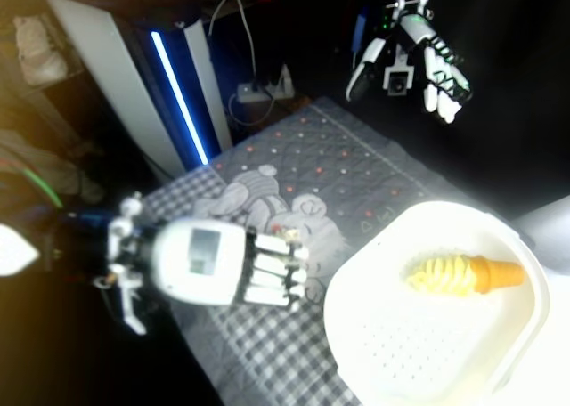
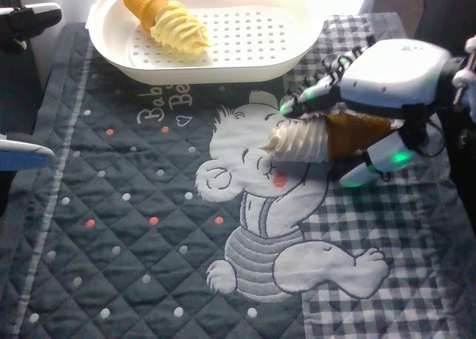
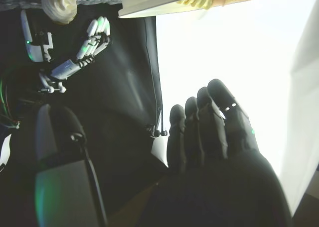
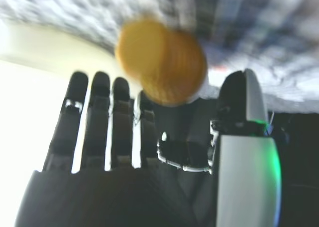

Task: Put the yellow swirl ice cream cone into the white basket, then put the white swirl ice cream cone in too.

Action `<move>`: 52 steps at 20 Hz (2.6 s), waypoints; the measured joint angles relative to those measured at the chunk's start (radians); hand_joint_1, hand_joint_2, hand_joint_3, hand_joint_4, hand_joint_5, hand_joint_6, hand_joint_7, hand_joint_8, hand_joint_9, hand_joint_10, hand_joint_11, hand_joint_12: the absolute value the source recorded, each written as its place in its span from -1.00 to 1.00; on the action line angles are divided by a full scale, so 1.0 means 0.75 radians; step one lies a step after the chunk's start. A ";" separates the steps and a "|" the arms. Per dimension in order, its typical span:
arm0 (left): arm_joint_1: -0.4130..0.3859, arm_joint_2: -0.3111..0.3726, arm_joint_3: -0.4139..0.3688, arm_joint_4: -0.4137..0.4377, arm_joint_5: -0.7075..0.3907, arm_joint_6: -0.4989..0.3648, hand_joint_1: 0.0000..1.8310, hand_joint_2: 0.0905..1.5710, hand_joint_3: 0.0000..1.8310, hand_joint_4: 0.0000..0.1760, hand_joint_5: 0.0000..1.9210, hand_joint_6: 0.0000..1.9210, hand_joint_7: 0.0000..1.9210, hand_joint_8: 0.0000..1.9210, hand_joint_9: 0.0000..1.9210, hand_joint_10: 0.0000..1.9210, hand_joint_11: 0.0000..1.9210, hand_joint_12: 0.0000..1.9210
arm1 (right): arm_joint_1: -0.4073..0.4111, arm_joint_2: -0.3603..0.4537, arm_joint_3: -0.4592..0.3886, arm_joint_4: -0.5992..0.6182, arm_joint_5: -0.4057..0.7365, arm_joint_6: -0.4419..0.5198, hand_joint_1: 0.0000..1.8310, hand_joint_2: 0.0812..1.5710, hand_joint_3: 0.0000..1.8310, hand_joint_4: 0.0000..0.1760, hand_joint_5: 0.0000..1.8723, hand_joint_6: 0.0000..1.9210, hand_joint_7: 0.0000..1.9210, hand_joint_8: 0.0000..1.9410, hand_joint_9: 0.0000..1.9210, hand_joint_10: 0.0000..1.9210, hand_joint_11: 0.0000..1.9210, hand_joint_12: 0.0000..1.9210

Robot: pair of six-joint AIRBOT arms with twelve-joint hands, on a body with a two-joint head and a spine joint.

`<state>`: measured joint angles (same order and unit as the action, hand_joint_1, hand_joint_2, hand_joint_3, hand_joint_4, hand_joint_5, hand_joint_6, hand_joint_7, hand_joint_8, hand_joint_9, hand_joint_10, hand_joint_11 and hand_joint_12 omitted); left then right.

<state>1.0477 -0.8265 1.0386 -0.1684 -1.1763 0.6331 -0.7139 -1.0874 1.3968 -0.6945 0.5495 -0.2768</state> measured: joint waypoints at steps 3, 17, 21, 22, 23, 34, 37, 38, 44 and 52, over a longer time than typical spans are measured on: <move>0.007 0.000 0.000 -0.004 -0.004 -0.003 0.04 -0.08 -0.99 -1.00 -0.59 -0.99 -0.63 -0.99 -0.63 -0.98 -1.00 0.43 | 0.001 -0.011 0.009 0.005 -0.007 0.006 0.45 0.26 -0.99 -1.00 -0.09 -0.99 0.12 -0.34 0.16 -0.77 -0.31 0.44; 0.017 -0.018 0.016 -0.003 0.001 -0.023 0.06 -0.09 -1.00 -1.00 -0.56 -0.99 -0.58 -0.99 -0.58 -0.97 -1.00 0.43 | 0.389 -0.092 0.227 0.424 0.338 -0.248 0.38 0.27 -1.00 -1.00 0.22 -0.34 0.35 -0.47 0.32 -0.41 -0.04 0.34; -0.030 -0.049 0.050 0.018 0.027 -0.027 -0.04 -0.09 -1.00 -1.00 -0.56 -1.00 -0.57 -0.99 -0.56 -0.96 -1.00 0.43 | 0.441 -0.450 0.572 0.378 0.066 -0.255 0.39 0.23 -0.99 -1.00 0.23 -0.28 0.54 -0.93 0.55 -0.87 0.22 -0.15; -0.050 -0.063 0.067 0.023 0.031 -0.036 -0.03 -0.10 -1.00 -1.00 -0.56 -1.00 -0.57 -1.00 -0.56 -0.97 -1.00 0.44 | 0.436 -0.507 0.620 0.339 -0.061 -0.250 0.39 0.23 -0.98 -0.80 0.25 -0.30 0.54 -0.97 0.45 -0.20 0.23 0.40; -0.061 -0.077 0.081 0.034 0.032 -0.048 -0.02 -0.10 -1.00 -1.00 -0.56 -1.00 -0.57 -1.00 -0.56 -0.97 -1.00 0.44 | 0.429 -0.549 0.662 0.301 -0.146 -0.231 0.40 0.24 -0.99 -1.00 0.35 -0.64 0.34 -0.38 0.30 0.49 0.24 0.84; -0.074 -0.093 0.086 0.044 0.036 -0.064 0.03 -0.10 -1.00 -1.00 -0.54 -1.00 -0.57 -1.00 -0.56 -0.97 -1.00 0.46 | 0.437 -0.597 0.733 0.199 -0.232 -0.068 -0.36 -0.11 -1.00 1.00 -1.00 -1.00 -0.99 -1.00 -0.92 -1.00 -0.92 -0.95; -0.069 -0.092 0.084 0.043 0.016 -0.065 -0.03 -0.07 -0.99 -1.00 -0.58 -1.00 -0.61 -1.00 -0.63 -0.99 -1.00 0.33 | 0.437 -0.525 0.668 0.194 -0.099 0.005 -0.35 -0.12 -1.00 1.00 -1.00 -1.00 -1.00 -1.00 -1.00 -1.00 -0.99 -0.99; -0.066 -0.091 0.084 0.035 0.010 -0.064 -0.05 -0.07 -0.99 -1.00 -0.62 -1.00 -0.60 -1.00 -0.61 -0.99 -1.00 0.39 | 0.438 -0.476 0.626 0.228 -0.076 0.001 -0.41 -0.13 -1.00 1.00 -1.00 -1.00 -1.00 -1.00 -1.00 -1.00 -1.00 -1.00; -0.059 -0.055 0.055 0.017 -0.114 -0.067 -0.05 -0.03 -0.97 -0.61 -0.81 -1.00 -0.78 -1.00 -0.80 -1.00 -1.00 0.12 | 0.443 -0.255 0.410 0.341 0.124 -0.003 -0.27 -0.07 -0.99 1.00 -1.00 -1.00 -1.00 -1.00 -1.00 -1.00 -1.00 -1.00; 0.098 0.034 -0.027 -0.101 -0.450 -0.078 -0.49 -0.55 0.02 -0.91 -1.00 -1.00 -1.00 -1.00 -1.00 -0.96 -1.00 0.90 | 0.328 0.191 -0.097 0.583 0.648 -0.242 -0.25 0.04 -0.99 0.73 -0.89 -0.99 -0.81 -0.99 -0.87 -0.99 -1.00 -1.00</move>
<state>1.1213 -0.8013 1.0183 -0.2443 -1.5139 0.5743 -0.4683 -0.9440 1.3239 -0.2569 1.0355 -0.4580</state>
